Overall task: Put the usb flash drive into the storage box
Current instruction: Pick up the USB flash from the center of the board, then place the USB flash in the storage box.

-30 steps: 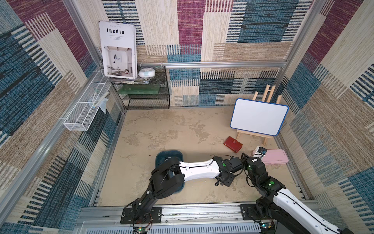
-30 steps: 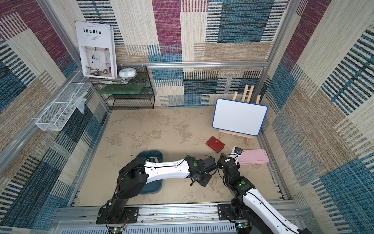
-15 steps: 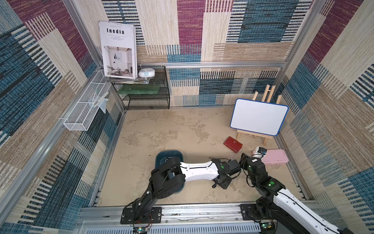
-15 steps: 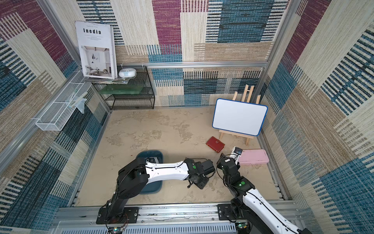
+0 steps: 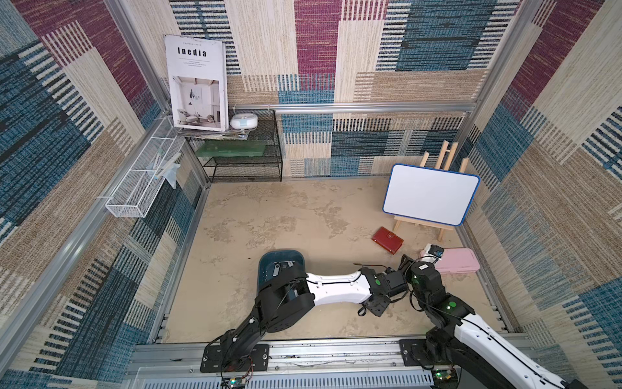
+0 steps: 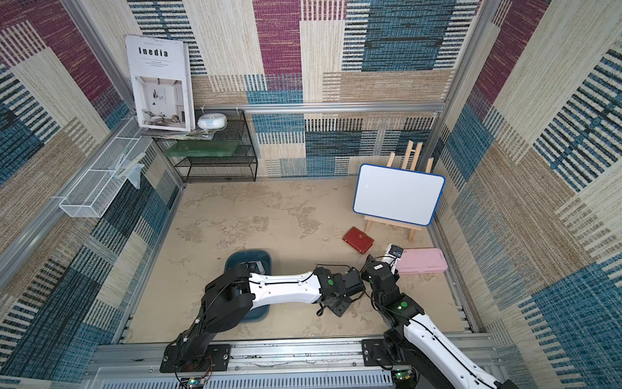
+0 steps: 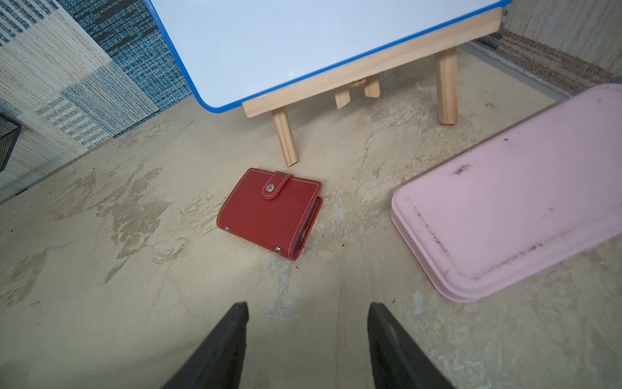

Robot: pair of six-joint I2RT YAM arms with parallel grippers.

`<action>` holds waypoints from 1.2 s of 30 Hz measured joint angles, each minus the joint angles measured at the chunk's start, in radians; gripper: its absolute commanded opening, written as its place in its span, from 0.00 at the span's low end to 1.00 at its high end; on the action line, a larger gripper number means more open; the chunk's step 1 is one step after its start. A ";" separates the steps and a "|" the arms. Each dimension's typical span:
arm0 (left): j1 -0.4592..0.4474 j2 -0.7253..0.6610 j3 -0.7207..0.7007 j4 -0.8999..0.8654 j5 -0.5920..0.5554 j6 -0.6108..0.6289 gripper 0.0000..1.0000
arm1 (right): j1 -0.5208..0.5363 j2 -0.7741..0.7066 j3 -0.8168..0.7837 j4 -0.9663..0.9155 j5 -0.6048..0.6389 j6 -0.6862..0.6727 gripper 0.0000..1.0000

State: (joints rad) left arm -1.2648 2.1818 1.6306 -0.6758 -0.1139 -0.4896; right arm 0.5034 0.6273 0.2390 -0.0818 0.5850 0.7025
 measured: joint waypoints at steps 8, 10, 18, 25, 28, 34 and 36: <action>-0.006 0.014 0.012 -0.005 -0.023 -0.001 0.19 | 0.000 0.000 -0.003 0.014 -0.002 0.000 0.62; -0.007 0.014 0.012 -0.005 -0.025 -0.001 0.14 | 0.000 0.000 -0.004 0.020 -0.002 0.000 0.62; -0.005 -0.038 -0.037 0.007 -0.008 -0.001 0.00 | 0.000 0.001 -0.008 0.034 -0.003 -0.001 0.62; -0.007 -0.220 -0.125 0.002 0.009 -0.001 0.00 | 0.000 0.000 -0.008 0.034 -0.006 -0.004 0.62; -0.006 -0.325 -0.176 -0.001 0.000 -0.001 0.00 | 0.000 0.001 -0.008 0.034 -0.007 -0.004 0.62; 0.017 -0.576 -0.296 -0.028 -0.078 -0.021 0.00 | 0.000 0.001 -0.008 0.034 -0.010 -0.005 0.62; 0.048 -0.663 -0.353 -0.039 -0.106 -0.032 0.00 | 0.000 0.001 -0.008 0.034 -0.010 -0.005 0.62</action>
State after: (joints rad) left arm -1.2163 1.5188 1.2774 -0.7151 -0.2203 -0.5220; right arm 0.5034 0.6281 0.2306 -0.0475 0.5747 0.6975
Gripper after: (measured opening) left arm 0.190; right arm 0.621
